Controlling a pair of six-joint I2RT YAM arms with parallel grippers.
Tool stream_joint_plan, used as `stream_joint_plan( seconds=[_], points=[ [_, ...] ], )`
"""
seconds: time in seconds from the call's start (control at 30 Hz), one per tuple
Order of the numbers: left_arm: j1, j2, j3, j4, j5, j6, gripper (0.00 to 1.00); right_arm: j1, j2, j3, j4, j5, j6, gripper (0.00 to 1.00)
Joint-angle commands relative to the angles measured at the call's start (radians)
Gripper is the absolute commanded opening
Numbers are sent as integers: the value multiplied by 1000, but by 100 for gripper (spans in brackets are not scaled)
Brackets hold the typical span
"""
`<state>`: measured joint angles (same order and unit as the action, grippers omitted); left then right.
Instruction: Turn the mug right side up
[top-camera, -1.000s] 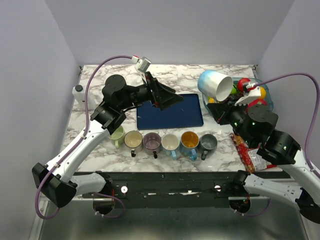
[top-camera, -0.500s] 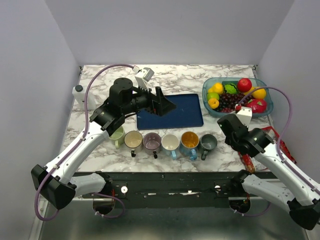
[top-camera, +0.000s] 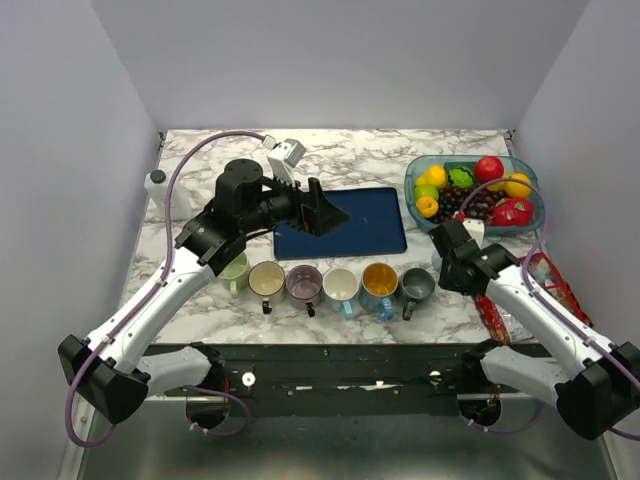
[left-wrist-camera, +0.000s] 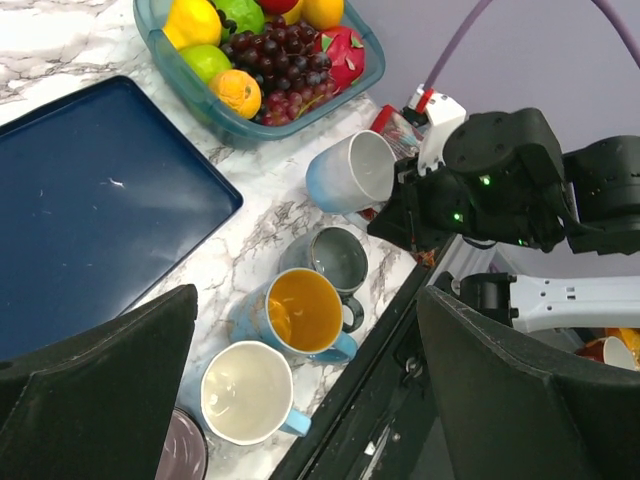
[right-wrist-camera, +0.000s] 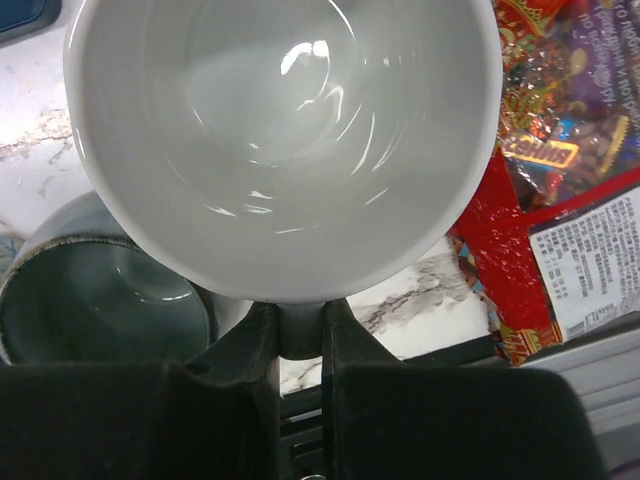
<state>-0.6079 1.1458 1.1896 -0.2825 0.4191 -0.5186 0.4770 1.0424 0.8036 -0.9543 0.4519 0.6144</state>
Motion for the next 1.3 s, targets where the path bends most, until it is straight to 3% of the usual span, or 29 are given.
stream_joint_plan(
  seconds=[0.0,0.4,0.47,0.5,0.67,0.77,0.8,0.9,1.27],
  points=[
    [5,-34,-18,-15,-16,22,99,-43,39,6,130,-85,-82,1],
    [8,-49,-16,-41,-45,17,99,-66,240,63,75,-101,-100,1],
    [8,-47,-4,-63,-83,12,99,-66,257,68,71,-96,-96,9],
    [8,-46,10,-93,-103,9,99,-67,260,69,68,-94,-94,24],
    [8,-34,67,-207,-238,22,99,-66,223,68,65,-79,-84,56],
    [10,-34,108,-302,-308,32,99,-67,159,75,52,-82,-88,75],
    [10,-35,128,-351,-357,35,99,-66,133,77,51,-81,-90,86],
    [10,-63,157,-446,-466,51,99,-66,-13,103,39,-75,-94,100],
    [11,-244,268,-673,-701,121,99,-66,-346,296,8,-206,-105,100]
  ],
)
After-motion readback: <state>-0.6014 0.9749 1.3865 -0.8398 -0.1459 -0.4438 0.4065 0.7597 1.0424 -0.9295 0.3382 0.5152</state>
